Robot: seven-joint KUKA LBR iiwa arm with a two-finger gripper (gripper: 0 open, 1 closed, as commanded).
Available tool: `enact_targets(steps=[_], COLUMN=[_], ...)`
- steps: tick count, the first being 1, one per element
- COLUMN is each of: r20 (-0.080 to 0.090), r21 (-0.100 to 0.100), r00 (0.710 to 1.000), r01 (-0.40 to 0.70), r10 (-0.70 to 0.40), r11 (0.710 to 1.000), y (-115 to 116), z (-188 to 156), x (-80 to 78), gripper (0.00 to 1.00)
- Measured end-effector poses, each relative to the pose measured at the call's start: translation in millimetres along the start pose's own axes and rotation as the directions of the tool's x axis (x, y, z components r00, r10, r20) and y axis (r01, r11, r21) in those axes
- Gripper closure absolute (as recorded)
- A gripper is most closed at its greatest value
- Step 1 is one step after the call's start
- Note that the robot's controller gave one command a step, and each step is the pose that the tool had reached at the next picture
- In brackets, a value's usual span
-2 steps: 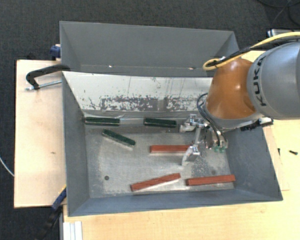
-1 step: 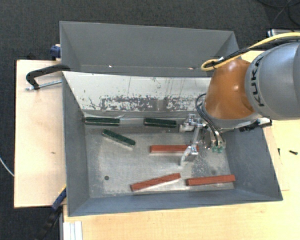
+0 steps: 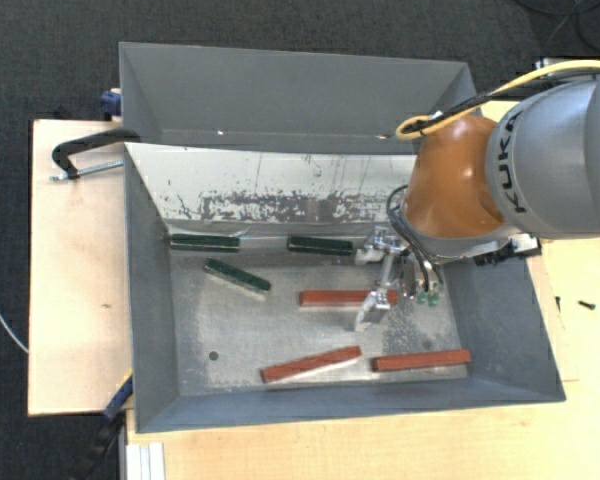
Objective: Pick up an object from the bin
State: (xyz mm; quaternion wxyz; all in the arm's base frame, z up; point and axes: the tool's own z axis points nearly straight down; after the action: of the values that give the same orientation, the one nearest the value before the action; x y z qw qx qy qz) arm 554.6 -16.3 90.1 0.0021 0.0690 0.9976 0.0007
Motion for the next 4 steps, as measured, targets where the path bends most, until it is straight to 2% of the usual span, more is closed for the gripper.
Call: enact_targets(steps=[1, 2, 4], r20=[0.0, -0.011, -0.01], r21=[0.0, 0.007, 0.006], r00=[1.0, 1.0, 1.0], r01=[0.017, -0.002, -0.003], r10=[-0.017, 0.002, 0.003], r11=[1.0, 1.0, 1.0], y=[-3, 23, 23], z=[2, 13, 10], x=[-3.3, 5.2, 6.3], gripper=[0.0, 1.0, 1.0])
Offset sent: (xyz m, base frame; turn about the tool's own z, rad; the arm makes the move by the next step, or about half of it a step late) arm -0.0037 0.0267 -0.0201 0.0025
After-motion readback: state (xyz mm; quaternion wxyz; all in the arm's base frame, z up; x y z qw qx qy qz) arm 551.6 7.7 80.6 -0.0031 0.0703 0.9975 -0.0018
